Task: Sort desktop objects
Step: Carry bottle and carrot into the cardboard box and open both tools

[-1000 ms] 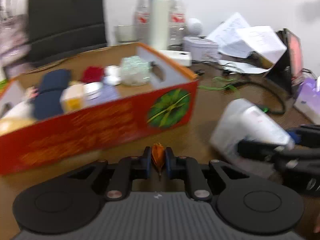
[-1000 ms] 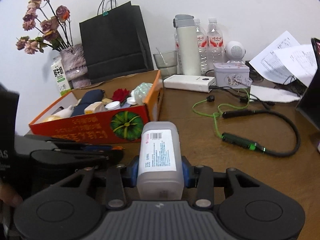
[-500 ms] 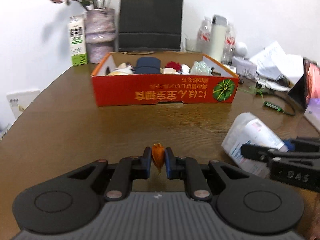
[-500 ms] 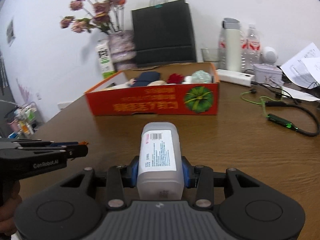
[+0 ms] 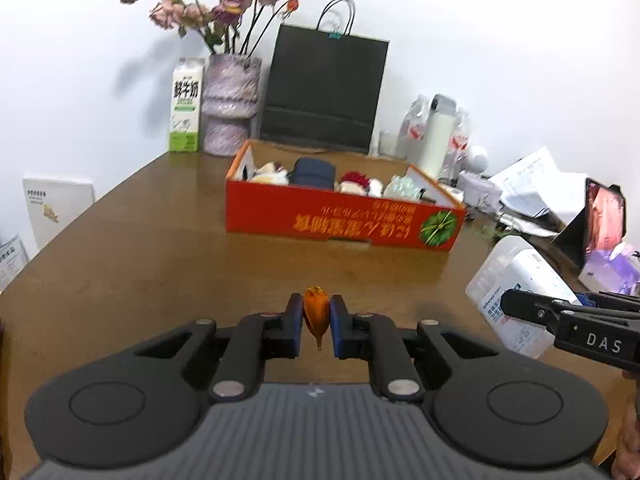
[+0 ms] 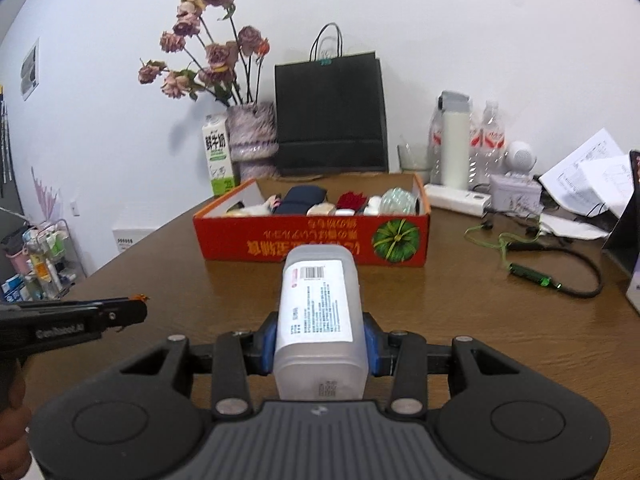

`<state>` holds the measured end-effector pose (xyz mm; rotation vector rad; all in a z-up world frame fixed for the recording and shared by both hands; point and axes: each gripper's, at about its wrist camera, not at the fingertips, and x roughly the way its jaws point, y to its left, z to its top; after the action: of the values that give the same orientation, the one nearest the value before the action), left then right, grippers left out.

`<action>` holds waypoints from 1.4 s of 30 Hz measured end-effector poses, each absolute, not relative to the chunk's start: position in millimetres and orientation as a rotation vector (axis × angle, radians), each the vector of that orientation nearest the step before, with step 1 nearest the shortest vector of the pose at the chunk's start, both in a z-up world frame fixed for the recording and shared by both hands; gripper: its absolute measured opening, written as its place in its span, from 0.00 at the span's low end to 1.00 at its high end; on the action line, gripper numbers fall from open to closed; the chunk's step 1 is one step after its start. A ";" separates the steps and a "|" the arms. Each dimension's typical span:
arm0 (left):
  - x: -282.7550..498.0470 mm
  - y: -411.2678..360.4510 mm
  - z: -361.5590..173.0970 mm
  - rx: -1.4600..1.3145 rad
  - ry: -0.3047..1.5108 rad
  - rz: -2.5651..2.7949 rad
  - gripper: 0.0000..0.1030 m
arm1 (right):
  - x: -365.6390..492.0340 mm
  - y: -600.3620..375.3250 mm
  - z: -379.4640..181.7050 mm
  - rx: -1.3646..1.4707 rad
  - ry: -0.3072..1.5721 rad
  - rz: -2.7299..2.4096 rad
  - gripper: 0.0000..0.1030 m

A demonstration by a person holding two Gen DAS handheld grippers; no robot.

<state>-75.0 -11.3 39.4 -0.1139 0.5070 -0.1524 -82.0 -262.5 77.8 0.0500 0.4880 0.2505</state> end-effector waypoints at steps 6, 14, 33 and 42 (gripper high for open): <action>-55.7 -11.7 59.6 -0.167 0.486 -0.178 0.14 | -64.4 -280.3 99.4 0.093 0.451 0.254 0.38; 5.6 -21.3 94.2 -0.244 0.492 -0.299 0.14 | -16.5 -302.6 134.1 0.082 0.381 0.219 0.38; 239.3 -104.8 52.3 -0.255 0.849 -0.365 0.14 | 215.7 -295.0 113.6 0.153 0.604 0.189 0.38; 246.3 -116.6 22.0 -0.145 0.852 -0.330 0.26 | 249.9 -283.3 69.4 0.129 0.689 0.139 0.40</action>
<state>246.3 -116.6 22.0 -0.1451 0.8520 -0.3304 249.9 -283.3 69.4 0.1288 0.6893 0.1391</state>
